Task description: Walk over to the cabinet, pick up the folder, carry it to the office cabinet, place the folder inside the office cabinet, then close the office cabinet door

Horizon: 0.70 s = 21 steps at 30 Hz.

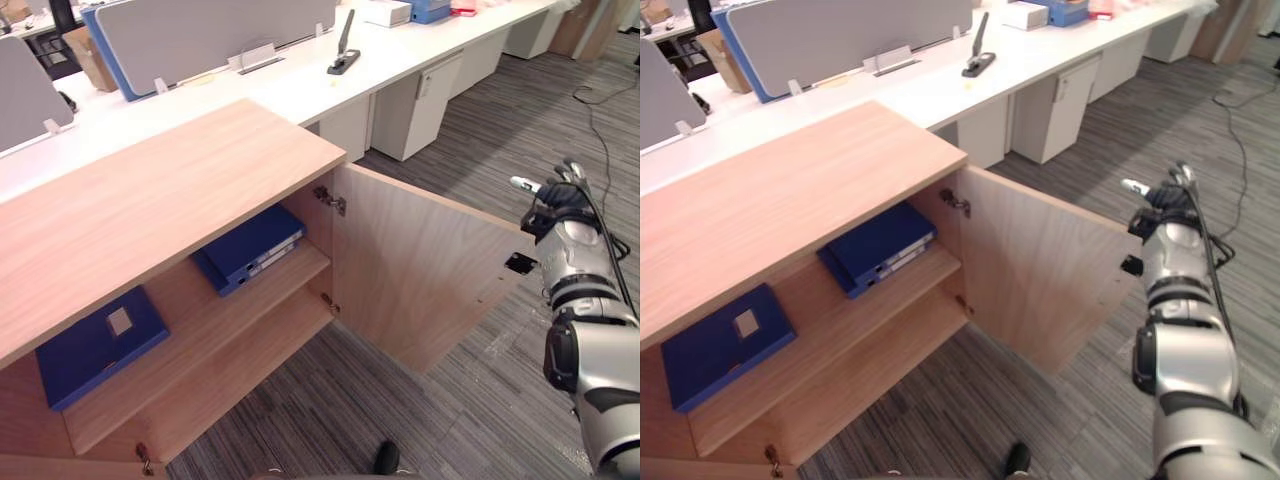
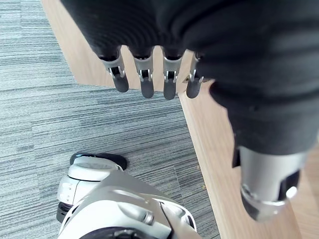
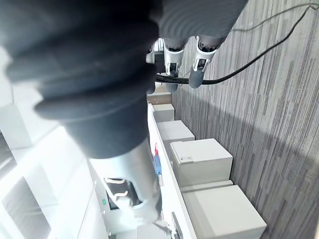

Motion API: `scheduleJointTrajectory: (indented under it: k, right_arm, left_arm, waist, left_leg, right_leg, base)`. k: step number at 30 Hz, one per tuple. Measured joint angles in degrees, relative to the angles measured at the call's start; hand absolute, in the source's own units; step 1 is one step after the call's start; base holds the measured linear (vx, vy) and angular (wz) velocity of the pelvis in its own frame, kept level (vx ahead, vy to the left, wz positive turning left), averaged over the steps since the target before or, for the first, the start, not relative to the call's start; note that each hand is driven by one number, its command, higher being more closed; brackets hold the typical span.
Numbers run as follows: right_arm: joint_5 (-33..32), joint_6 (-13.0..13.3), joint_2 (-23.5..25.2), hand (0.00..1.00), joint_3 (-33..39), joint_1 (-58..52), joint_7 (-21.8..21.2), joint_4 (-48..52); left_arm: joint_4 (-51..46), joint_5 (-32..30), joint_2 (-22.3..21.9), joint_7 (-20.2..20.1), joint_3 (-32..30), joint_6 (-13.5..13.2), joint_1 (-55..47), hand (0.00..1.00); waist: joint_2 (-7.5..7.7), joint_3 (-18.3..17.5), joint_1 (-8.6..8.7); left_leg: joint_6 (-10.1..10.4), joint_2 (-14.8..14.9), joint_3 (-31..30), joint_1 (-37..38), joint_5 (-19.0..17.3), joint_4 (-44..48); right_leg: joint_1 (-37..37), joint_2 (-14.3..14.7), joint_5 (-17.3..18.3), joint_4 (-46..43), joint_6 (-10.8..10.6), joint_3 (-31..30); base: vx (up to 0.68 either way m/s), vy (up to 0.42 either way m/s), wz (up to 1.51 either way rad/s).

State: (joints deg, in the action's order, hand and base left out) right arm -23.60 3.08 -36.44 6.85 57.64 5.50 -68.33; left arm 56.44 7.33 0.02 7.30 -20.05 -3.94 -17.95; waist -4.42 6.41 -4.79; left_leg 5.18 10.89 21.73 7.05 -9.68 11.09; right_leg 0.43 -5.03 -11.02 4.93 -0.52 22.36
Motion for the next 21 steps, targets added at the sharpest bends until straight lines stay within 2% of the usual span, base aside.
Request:
scheduleJointTrajectory:
  k: [3,7,10,12,14,17,18,21]
  right_arm:
    - [0.1,-0.5,0.3,0.0,-0.1,3.1,-0.4,-1.6]
    - [0.3,-1.1,2.0,0.0,-1.3,5.1,-1.6,-2.2]
    - [4.3,-2.8,4.7,0.0,-6.1,5.1,-6.2,-3.9]
    - [7.4,-2.9,5.7,0.0,-6.7,4.5,-8.3,-4.5]
    - [13.1,-2.9,5.8,0.0,-4.3,3.5,-9.6,-4.5]
    - [17.3,-2.8,6.3,0.0,1.4,2.5,-9.3,-4.5]
    - [21.4,-2.9,6.6,0.0,5.7,1.5,-9.4,-4.5]
    - [27.2,-3.3,6.8,0.0,11.6,-0.1,-10.0,-4.6]
  left_arm:
    - [-0.5,0.0,0.0,0.0,0.5,-0.2,0.1,0.0]
    - [-0.9,0.0,0.3,0.0,1.1,-0.2,0.7,0.0]
    - [-0.8,-0.3,0.5,-0.3,1.4,-0.2,0.9,0.0]
    - [-0.8,-0.6,0.9,-0.9,2.2,-0.1,1.0,0.0]
    - [-0.6,-1.1,1.6,-2.2,3.6,0.2,1.3,0.0]
    - [-0.6,-1.5,2.4,-2.9,4.6,0.7,2.1,0.0]
    - [-0.6,-2.8,2.9,-3.0,5.1,1.0,2.5,0.0]
    - [-0.6,-3.4,3.2,-3.3,5.4,1.4,2.8,0.0]
  waist:
    - [0.19,0.7,-0.64]
    - [1.41,1.9,-1.22]
    - [1.57,2.1,-1.4]
    - [1.64,2.1,-1.59]
    - [1.81,2.2,-1.59]
    - [2.2,2.5,-1.54]
    - [2.45,2.5,-1.56]
    - [2.67,2.4,-1.55]
  left_leg:
    - [-0.2,-0.3,-0.7,0.1,0.2,-0.1]
    - [-0.1,-1.4,-2.5,-0.1,1.0,-1.3]
    - [-0.1,-1.7,-3.0,-0.1,1.3,-1.9]
    - [-0.1,-1.7,-3.0,-0.1,1.3,-2.0]
    - [-0.1,-1.7,-3.0,0.0,1.3,-2.1]
    - [-0.1,-1.7,-3.0,0.1,1.3,-2.1]
    - [-0.1,-1.6,-3.1,0.1,1.3,-2.1]
    - [-0.1,-1.6,-3.1,0.2,1.3,-2.1]
  right_leg:
    - [0.5,-0.1,0.0,0.0,0.0,0.7]
    - [0.8,-1.0,0.0,0.0,0.0,2.1]
    - [0.8,-1.2,0.0,0.0,0.0,2.4]
    - [0.8,-1.2,0.0,0.0,0.0,2.4]
    - [0.9,-1.1,0.0,0.0,0.0,2.4]
    - [0.9,-1.1,0.0,0.0,0.0,2.4]
    - [1.0,-1.1,0.0,0.0,0.0,2.4]
    - [1.1,-1.1,0.1,0.0,0.0,2.4]
  base:
    - [-0.01,0.013,0.18]
    - [-0.04,0.031,0.19]
    - [-0.03,0.027,0.09]
    - [0.0,0.0,0.0]
    - [0.0,0.035,0.0]
    - [0.0,0.012,0.0]
    - [0.0,0.0,0.0]
    - [0.0,0.0,0.0]
